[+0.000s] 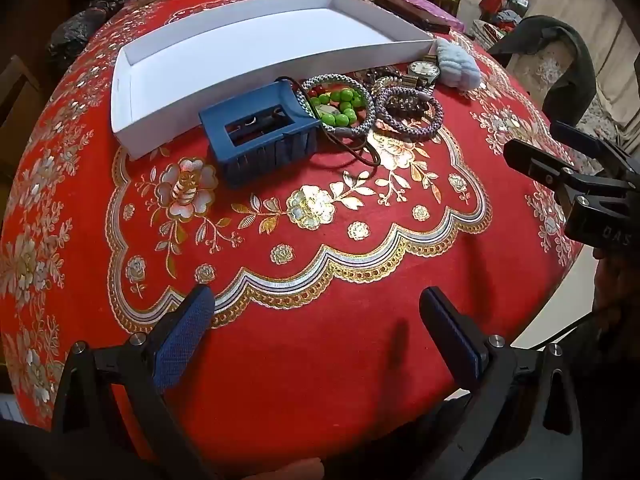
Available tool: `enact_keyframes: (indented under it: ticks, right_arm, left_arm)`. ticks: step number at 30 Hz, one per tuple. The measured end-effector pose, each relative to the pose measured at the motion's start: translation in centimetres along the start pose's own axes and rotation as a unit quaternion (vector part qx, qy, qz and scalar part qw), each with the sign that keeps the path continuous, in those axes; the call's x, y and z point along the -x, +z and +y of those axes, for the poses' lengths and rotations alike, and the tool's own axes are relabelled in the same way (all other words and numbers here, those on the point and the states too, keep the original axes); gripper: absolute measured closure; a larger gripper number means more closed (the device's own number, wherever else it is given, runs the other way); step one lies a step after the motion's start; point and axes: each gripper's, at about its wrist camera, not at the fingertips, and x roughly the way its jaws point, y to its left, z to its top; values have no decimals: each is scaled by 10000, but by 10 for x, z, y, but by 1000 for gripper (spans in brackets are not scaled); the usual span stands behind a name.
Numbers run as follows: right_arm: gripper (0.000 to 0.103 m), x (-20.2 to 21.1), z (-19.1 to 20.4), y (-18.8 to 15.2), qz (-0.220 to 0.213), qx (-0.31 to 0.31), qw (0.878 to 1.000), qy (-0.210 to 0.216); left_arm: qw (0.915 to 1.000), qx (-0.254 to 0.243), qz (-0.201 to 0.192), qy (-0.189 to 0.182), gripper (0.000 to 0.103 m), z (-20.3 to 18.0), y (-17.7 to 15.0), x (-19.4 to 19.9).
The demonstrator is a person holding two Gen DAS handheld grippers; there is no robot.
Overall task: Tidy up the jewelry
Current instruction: 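Move the left gripper toward the blue claw hair clip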
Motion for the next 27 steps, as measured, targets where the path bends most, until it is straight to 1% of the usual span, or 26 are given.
enact_keyframes:
  ticks: [6,8,11,15,19,22,25,27]
  right_arm:
    - [0,1,3,-2,-32,16,10000,14]
    - [0,1,2,-3,-45,-29,10000,31]
    - [0,1,2,-2,-51,-62,10000,37]
    - [0,2,0,-1,-49,-159,9998,99]
    - [0,4,-1,0,-83,-159,9998,80]
    - [0,7,-1,1,-162,-197,9996,156]
    - [0,11,-2,0,-205,-192,9994,186]
    - [0,13,-4,0,-234,-195,9994,149]
  left_arm:
    - [10000,11,16,-9,1,0,0,-1]
    - [10000,79,22,-38,1,4,1,-2]
    - [9996,277,-20,50,1,18,4,-1]
    - [9989,471,-29,31,1,30,6,-2]
    - [9984,509,-230,87,1,35,14,-2]
    - [9978,473,-366,272,1,35,27,-5]
    - [9965,658,-305,424,1,44,38,-12]
    - [9955,657,-300,616,1,48,44,-17]
